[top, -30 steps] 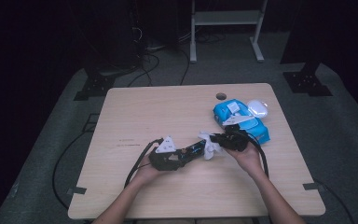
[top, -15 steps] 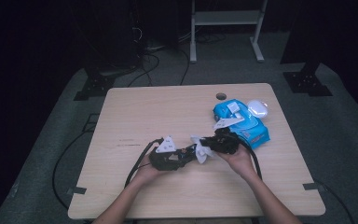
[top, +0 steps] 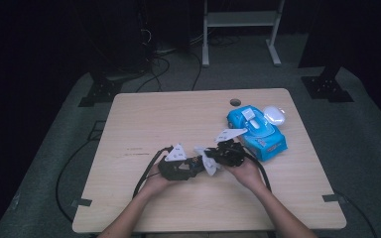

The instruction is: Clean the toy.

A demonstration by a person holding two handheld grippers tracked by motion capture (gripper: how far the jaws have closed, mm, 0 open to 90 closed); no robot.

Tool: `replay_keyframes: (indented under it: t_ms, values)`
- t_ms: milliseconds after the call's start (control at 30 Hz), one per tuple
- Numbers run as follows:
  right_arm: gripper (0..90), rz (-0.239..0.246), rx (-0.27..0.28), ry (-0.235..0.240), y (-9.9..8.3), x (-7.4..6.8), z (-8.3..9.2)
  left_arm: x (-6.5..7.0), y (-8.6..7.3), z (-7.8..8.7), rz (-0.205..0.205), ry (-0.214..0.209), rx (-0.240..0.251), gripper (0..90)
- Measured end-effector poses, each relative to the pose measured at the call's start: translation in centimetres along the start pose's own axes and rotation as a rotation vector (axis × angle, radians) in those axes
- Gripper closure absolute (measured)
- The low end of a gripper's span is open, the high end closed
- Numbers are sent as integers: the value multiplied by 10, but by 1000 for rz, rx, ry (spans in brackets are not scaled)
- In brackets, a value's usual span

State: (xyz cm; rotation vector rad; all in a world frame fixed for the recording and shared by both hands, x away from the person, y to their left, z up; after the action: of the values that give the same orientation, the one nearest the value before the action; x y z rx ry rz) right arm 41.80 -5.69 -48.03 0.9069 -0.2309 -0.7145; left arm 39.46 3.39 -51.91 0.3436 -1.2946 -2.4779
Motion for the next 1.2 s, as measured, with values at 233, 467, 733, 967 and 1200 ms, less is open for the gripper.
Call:
replay_keyframes:
  t_ms: [233,467,733,967,1200]
  values:
    - [842,-61,18,-92,-8,40,19,-3,0,2,-24,10,-17,580]
    - [842,1,1,27,3,-5,-4,-6,0,2,-25,-2,-18,579]
    - [841,34,-1,168,15,-46,-26,-10,-3,6,-26,3,-21,579]
    - [841,7,2,6,11,5,-10,-16,-5,8,-54,21,-29,579]
    - [841,-25,7,-9,5,23,-2,-23,-5,11,-41,33,-7,556]
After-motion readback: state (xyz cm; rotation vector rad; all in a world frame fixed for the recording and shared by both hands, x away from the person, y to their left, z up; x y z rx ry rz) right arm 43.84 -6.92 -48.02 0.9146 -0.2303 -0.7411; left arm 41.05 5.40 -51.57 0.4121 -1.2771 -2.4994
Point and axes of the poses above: each handheld gripper's, and its own axes: z roughly backward along the jaws, y roughly out of its top, x roughly to its right, the point moved 10 cm from there along -z, roughly forward along the jaws, and after that the axes turned 4 degrees about -z, right-handed, at the moved point
